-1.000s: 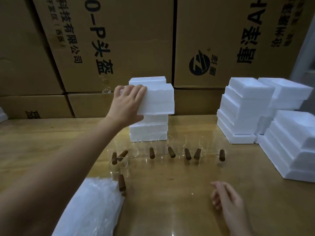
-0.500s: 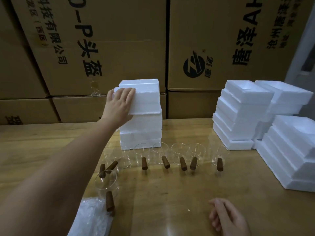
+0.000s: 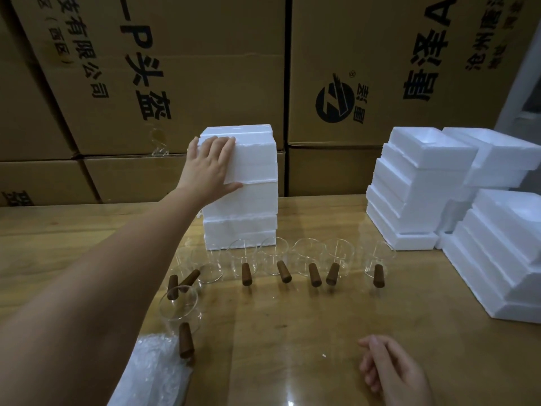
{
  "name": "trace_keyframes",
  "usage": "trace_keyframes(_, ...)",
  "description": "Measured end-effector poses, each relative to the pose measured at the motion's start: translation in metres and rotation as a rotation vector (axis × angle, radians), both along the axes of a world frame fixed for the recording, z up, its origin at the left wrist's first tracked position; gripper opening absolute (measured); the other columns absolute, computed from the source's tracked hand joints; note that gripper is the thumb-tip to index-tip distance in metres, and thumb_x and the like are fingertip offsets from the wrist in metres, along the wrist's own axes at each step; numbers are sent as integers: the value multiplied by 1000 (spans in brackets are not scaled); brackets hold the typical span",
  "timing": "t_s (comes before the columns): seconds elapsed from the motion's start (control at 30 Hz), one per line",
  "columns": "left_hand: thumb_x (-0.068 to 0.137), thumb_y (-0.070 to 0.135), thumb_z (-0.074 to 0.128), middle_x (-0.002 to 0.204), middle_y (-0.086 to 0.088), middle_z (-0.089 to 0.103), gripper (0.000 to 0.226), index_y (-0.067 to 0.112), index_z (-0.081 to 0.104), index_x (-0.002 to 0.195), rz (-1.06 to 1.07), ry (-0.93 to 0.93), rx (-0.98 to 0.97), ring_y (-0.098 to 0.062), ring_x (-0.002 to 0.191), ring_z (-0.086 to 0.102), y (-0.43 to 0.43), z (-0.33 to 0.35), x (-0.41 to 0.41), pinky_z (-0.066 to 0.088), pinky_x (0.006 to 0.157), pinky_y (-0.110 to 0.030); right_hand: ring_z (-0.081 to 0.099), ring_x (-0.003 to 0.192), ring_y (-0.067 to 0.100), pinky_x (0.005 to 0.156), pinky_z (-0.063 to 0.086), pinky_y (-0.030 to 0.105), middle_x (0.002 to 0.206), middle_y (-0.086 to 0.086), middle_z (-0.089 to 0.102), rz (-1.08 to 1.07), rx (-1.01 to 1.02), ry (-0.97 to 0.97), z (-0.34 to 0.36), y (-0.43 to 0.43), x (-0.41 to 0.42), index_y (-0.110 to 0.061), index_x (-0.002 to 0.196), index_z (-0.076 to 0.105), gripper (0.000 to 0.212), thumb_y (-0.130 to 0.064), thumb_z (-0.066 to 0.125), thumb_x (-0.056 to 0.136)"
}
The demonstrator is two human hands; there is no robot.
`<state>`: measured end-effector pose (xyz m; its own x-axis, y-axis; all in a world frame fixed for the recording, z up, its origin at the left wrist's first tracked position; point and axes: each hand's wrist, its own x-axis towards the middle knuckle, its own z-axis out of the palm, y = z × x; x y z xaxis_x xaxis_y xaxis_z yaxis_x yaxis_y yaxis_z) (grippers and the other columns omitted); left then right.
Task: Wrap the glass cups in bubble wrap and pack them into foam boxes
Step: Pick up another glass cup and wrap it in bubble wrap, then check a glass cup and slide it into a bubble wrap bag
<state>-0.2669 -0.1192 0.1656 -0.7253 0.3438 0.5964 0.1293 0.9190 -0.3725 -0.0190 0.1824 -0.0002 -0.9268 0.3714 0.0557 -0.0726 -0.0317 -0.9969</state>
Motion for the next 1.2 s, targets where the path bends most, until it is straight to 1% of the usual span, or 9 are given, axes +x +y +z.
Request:
trace_keyframes(0.17, 80, 61, 59, 145, -13, 35, 93, 7, 21, 147, -1, -13, 13, -33, 135, 30, 1, 1, -6, 12, 114, -54, 39, 31, 7, 32, 30, 13, 41, 6, 51, -5, 7, 1, -2, 1, -1, -1, 69, 64, 27, 3, 49, 92)
trace_keyframes(0.5, 79, 61, 61, 142, -14, 38, 94, 7, 25, 146, -41, -18, 15, -34, 132, 33, 0, 4, -14, 13, 114, -53, 40, 31, 8, 33, 31, 13, 41, 7, 51, -12, 22, -3, -2, 2, 0, -1, 68, 65, 28, 2, 51, 92)
trace_keyframes(1.03, 80, 59, 61, 145, -14, 35, 93, 9, 21, 147, -45, -71, 39, -33, 135, 30, -1, 7, -12, 7, 116, -52, 39, 31, 7, 32, 30, 14, 40, 6, 51, -24, 20, 3, -4, 2, -1, -1, 68, 64, 28, 2, 51, 92)
trace_keyframes(1.13, 81, 57, 61, 147, -14, 33, 90, 10, 22, 147, -51, -55, 38, -32, 138, 28, 1, 7, -6, 4, 115, -55, 39, 31, 7, 32, 31, 14, 40, 6, 51, -19, 26, 1, -4, 2, -1, -1, 68, 64, 27, 2, 51, 92)
trace_keyframes(1.2, 82, 50, 62, 148, -14, 32, 84, 11, 25, 146, -82, -29, 64, -32, 139, 26, 3, 7, 1, 3, 114, -56, 39, 31, 7, 32, 31, 14, 40, 5, 50, -16, 21, 0, -3, 1, -1, -1, 69, 64, 27, 1, 51, 92)
